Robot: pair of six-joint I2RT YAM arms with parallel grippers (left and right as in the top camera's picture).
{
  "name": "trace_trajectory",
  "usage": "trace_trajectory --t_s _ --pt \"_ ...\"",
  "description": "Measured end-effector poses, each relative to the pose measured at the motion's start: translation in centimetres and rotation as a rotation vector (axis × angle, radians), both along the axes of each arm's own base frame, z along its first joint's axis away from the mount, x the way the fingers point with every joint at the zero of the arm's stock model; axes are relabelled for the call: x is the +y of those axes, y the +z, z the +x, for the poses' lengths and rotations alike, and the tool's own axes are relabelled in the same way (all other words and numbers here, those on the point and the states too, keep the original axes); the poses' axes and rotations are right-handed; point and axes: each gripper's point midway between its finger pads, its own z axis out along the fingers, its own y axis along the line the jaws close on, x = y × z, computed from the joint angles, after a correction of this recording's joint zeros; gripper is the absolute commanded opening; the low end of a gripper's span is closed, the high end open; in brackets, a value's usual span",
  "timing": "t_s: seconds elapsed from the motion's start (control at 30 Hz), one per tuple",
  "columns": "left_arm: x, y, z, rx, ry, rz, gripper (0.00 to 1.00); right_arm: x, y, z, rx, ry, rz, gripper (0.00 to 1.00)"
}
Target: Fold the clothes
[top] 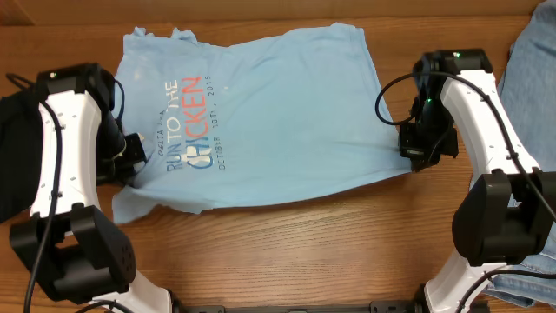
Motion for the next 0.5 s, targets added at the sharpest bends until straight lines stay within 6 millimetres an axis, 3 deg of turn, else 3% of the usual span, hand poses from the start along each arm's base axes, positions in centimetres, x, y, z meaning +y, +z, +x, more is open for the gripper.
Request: trace_trajectory --t_s 0.1,0.2,0.27,0.43,0.5 --pt "-0.3 -0.8 -1.6 0.031 0.007 -0.001 0.04 0.3 -1.0 -1.4 0.049 -0.007 0.017 0.04" --pt "-0.1 -0.3 -2.1 0.015 0.028 0.028 0.04 0.5 -1.7 -2.5 0.094 -0.012 0.029 0.04" --pt "0.5 0.3 -2.1 -0.010 0.054 0.076 0.04 0.7 -2.3 -1.4 0.041 -0.013 0.037 0.04" --pt "1.8 0.0 0.4 -0.126 0.116 0.153 0.04 0.9 -3.4 2.6 -0.126 -0.009 0.050 0.04" --pt "1.9 0.1 0.2 -0.120 0.134 0.164 0.04 0.9 -3.5 2.7 -0.133 -0.008 0.053 0.04"
